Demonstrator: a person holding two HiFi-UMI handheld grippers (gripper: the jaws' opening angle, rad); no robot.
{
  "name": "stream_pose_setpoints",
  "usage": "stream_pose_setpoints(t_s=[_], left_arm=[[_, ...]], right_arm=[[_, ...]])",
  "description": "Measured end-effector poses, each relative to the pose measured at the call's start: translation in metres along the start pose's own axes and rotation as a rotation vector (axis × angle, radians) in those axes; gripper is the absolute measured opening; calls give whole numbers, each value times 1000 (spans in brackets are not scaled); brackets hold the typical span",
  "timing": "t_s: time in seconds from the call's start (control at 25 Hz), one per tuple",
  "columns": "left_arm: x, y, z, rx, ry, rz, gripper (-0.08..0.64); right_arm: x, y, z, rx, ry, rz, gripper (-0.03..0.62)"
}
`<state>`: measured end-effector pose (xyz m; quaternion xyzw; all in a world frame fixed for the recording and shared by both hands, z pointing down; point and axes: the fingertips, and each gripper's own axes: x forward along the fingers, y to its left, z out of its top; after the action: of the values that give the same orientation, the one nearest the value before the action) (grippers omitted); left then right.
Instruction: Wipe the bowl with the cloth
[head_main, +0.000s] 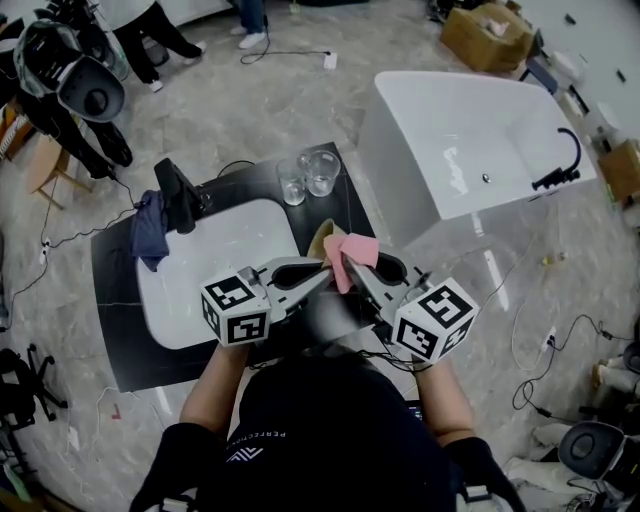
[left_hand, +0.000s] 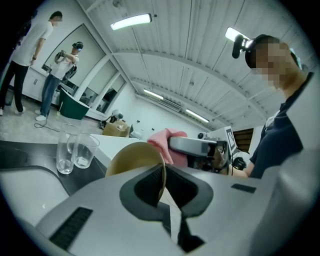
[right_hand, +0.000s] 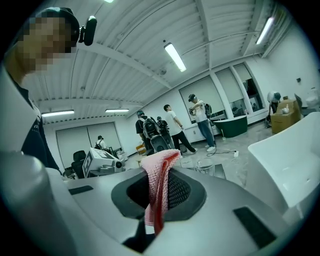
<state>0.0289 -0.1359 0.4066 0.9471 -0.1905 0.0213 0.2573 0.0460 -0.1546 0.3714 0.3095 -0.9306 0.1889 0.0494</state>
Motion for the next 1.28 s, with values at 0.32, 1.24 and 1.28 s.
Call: stream_pose_setpoints(t_s=[0.32,1.24,1.28], left_arm=[[-3,-15,4,35,14,-79,20],[-29,-60,28,82,-46,-285,20],[-30,-61,32,75,-63,-295,20]], right_arm=[[1,-10,-2,-30,-2,-48,43],[-7,-37,-5,-23,-13,-108,43],[-7,-37,-6,-21,-10,-106,43]])
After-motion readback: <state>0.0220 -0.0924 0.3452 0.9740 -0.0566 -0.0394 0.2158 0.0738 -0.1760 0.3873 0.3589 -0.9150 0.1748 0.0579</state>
